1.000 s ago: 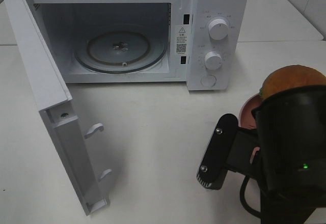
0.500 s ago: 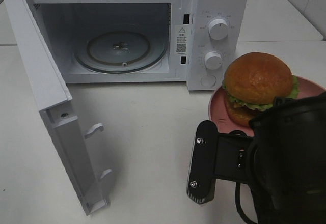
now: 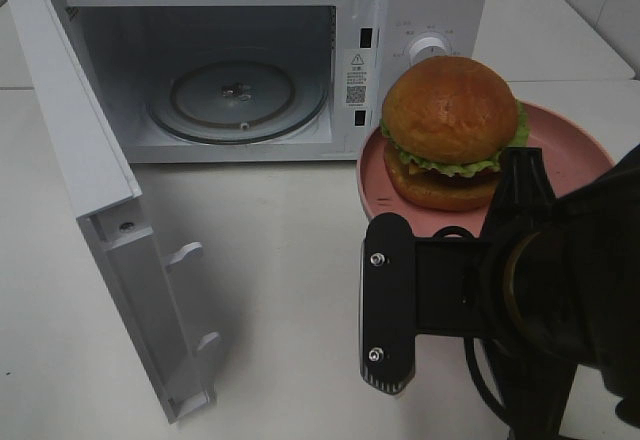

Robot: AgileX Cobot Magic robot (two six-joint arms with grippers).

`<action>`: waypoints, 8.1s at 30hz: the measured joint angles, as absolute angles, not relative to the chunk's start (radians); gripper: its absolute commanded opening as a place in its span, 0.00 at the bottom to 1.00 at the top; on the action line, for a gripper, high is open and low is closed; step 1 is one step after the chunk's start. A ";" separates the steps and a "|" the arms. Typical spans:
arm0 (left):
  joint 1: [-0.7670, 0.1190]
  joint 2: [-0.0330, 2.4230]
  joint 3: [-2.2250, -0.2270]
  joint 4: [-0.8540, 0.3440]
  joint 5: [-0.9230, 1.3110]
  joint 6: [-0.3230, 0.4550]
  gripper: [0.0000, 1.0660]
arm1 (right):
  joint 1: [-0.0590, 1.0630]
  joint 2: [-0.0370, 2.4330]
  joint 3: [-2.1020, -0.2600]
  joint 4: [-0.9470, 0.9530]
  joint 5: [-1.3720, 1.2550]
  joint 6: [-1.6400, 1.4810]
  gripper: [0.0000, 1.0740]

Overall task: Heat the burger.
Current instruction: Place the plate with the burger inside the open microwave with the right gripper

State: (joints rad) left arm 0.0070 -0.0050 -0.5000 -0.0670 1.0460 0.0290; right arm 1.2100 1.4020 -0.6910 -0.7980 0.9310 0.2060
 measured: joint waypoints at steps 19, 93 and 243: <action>0.007 -0.005 -0.500 -0.067 1.046 0.029 0.94 | 1.210 1.400 -0.687 -0.832 0.750 0.011 0.02; 0.007 -0.005 -0.500 -0.067 1.046 0.029 0.94 | 0.582 1.401 -0.681 0.232 0.323 -1.823 0.00; 0.007 -0.005 -0.500 -0.067 1.046 0.029 0.94 | 0.681 2.386 -1.984 -0.214 0.608 -1.155 0.17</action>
State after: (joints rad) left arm 0.0070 -0.0050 -0.5000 -0.0670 1.0460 0.0290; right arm 0.6810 2.3860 -1.9840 -0.2140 0.6080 -1.1550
